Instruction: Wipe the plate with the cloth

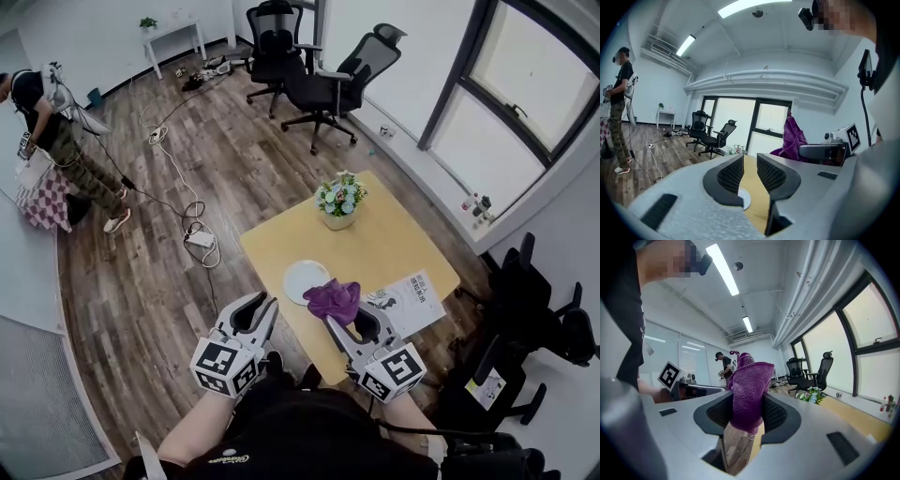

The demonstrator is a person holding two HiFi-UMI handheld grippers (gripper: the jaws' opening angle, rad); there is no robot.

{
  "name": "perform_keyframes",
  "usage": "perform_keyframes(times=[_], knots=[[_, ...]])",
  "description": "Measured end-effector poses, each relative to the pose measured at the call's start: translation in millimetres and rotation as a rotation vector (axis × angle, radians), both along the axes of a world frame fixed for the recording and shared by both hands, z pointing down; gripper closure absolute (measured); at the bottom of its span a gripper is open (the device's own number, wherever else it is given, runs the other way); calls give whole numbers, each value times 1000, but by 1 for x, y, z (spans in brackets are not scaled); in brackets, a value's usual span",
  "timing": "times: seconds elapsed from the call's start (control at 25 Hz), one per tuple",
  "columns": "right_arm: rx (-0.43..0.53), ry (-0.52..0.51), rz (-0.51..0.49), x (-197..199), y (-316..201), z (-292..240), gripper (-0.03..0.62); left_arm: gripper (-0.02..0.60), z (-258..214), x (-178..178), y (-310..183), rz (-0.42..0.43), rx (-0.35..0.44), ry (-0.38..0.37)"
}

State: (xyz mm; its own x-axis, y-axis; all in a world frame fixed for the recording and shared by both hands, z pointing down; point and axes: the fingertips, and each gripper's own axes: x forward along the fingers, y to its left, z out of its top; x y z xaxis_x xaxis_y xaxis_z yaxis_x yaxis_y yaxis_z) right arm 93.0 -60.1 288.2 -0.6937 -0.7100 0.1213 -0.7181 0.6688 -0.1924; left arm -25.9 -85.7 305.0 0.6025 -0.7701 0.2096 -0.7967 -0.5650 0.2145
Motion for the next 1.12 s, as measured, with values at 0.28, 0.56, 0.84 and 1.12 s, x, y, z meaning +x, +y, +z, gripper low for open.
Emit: perform_keyframes(times=[0.28,0.56,0.84,1.12], knots=[[-34,31,33,-8,-37,15,436,491,18,-3,-34,50,-17,-18],[-123,75,39,-29,-62,53,436,491,59,-18,-54,70,-116,-1],[-262,121,12,-49,-72,117,436,491,117,-24,-67,97,-240,-6],[-335,149,-8,-54,-79,165,436,491,166,-19,-68,110,-326,-11]])
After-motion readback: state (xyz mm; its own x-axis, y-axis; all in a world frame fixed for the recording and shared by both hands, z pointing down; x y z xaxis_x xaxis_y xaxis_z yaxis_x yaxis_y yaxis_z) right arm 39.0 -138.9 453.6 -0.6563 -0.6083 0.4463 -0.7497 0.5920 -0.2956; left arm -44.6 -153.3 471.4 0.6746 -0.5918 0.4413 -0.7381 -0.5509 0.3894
